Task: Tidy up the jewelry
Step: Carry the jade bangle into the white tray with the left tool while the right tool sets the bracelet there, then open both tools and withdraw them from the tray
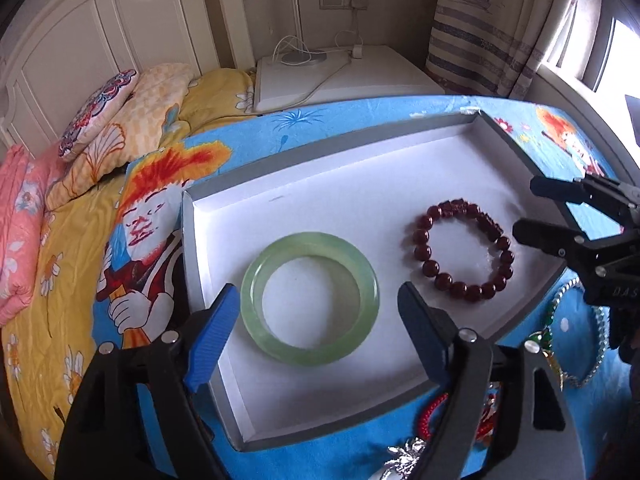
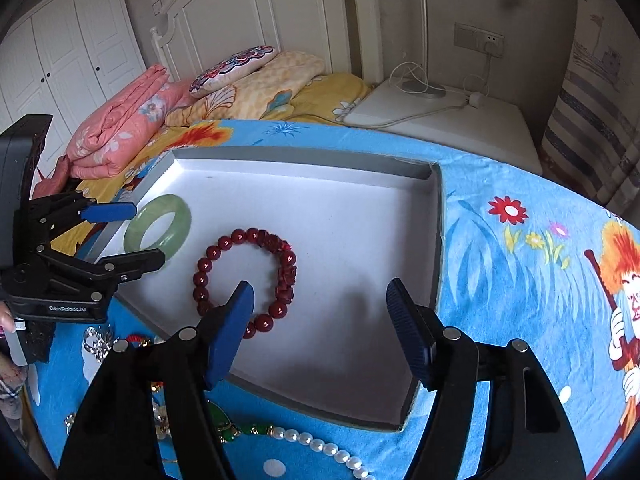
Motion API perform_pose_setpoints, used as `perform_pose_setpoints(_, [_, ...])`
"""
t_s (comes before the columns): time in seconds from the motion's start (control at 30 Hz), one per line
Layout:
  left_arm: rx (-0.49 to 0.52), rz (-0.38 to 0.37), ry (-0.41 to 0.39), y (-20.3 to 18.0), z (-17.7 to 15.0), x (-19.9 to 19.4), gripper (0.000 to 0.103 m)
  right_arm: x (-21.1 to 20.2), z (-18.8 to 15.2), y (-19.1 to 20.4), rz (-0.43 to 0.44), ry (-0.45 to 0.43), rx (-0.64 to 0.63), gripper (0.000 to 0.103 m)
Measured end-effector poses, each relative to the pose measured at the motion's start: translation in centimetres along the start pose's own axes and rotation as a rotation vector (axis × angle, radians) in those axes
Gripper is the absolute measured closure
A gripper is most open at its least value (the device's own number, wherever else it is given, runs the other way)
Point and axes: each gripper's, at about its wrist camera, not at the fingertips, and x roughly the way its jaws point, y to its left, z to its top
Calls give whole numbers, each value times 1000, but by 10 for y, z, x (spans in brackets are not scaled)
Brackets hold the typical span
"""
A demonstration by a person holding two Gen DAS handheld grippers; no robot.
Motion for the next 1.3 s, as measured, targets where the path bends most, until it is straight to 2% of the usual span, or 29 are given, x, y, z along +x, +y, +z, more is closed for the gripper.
perform_pose_setpoints(0.07, [47, 96, -9, -15, -11, 1, 27, 1, -6, 7, -21, 26, -45, 37])
perform_pose_setpoints(0.1, [26, 98, -24, -15, -15, -1, 28, 3, -9, 14, -55, 34, -85, 36])
perform_pose_setpoints(0.17, [-58, 36, -1, -7, -23, -2, 27, -1, -17, 19, -61, 15, -94, 36])
perform_pose_setpoints(0.2, [-114, -23, 7, 1, -29, -2, 27, -4, -20, 21, -55, 16, -105, 36])
perform_pose_setpoints(0.27, [-130, -64, -16, 3, -41, -6, 29, -10, -28, 24, -48, 20, -106, 36])
perform_pose_setpoints(0.5, [-154, -56, -82, -18, -86, -33, 30, -40, -66, 38, -47, -17, -103, 36])
perform_pose_setpoints(0.6, [-188, -63, -80, -28, -103, -44, 32, -53, -84, 45, -57, -10, -90, 36])
perform_pose_setpoints(0.83, [-187, -57, -138, -53, -151, -75, 33, -87, -130, 62, -84, -34, -62, 36])
perform_pose_setpoints(1.03, [-159, -77, -146, -67, -174, -91, 33, -107, -158, 73, -111, -44, -36, 36])
perform_pose_setpoints(1.3, [-151, -76, -156, -73, -194, -104, 33, -120, -176, 83, -113, -42, -33, 36])
